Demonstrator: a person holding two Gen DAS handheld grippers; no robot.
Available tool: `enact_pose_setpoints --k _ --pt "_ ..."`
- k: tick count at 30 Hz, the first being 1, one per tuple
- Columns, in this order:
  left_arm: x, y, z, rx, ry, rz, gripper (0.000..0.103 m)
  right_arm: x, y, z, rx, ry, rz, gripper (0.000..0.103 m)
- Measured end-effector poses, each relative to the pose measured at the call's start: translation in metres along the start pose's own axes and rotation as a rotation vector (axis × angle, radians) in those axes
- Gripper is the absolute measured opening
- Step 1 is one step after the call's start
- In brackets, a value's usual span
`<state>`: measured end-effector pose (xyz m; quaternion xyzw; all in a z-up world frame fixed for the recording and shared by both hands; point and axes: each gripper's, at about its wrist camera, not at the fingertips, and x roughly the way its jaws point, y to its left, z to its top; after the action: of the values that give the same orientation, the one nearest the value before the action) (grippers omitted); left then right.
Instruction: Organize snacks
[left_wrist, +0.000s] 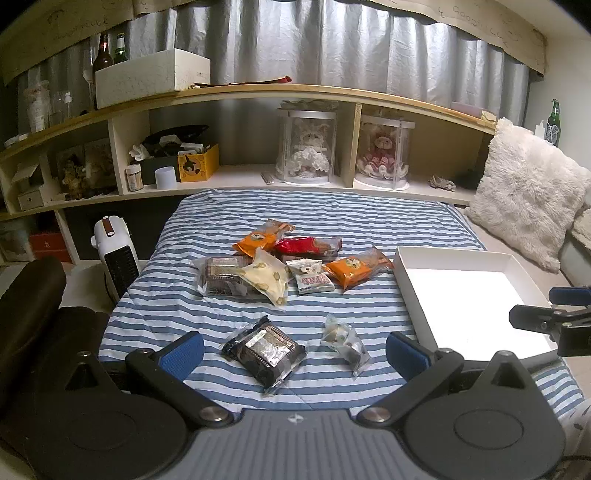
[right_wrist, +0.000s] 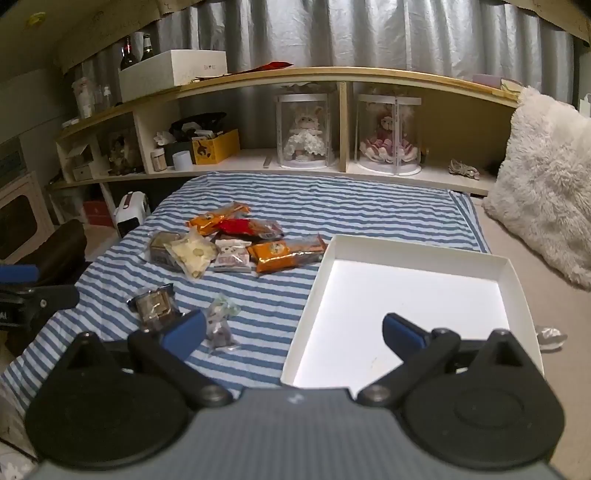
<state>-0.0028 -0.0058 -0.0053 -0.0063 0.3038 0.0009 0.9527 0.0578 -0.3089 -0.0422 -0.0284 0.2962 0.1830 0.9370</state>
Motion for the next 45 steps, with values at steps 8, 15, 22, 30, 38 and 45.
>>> enact_pose_setpoints --k 8,15,22,30,38,45 --pt "0.0033 -0.0006 0.0003 0.0 0.003 -0.004 0.103 0.0018 0.0004 0.0002 -0.005 0.004 -0.003 0.102" --pt "0.0027 -0.0017 0.0013 -0.003 0.003 -0.005 0.103 0.0022 0.0014 0.0007 -0.015 0.009 -0.003 0.102" --pt "0.0024 -0.0019 0.0013 -0.004 0.003 -0.007 0.103 0.0022 0.0019 0.0008 -0.017 0.01 -0.003 0.102" --pt "0.0026 -0.0028 0.001 -0.005 0.003 -0.008 0.103 0.0022 0.0022 0.0005 -0.018 0.01 -0.004 0.102" --pt "0.0023 -0.0019 0.0016 -0.006 0.003 -0.008 0.103 0.0029 0.0035 -0.0008 -0.024 0.013 -0.002 0.102" --pt "0.0039 -0.0078 0.0009 -0.005 0.005 -0.007 0.103 0.0032 0.0034 -0.0003 -0.028 0.015 -0.004 0.102"
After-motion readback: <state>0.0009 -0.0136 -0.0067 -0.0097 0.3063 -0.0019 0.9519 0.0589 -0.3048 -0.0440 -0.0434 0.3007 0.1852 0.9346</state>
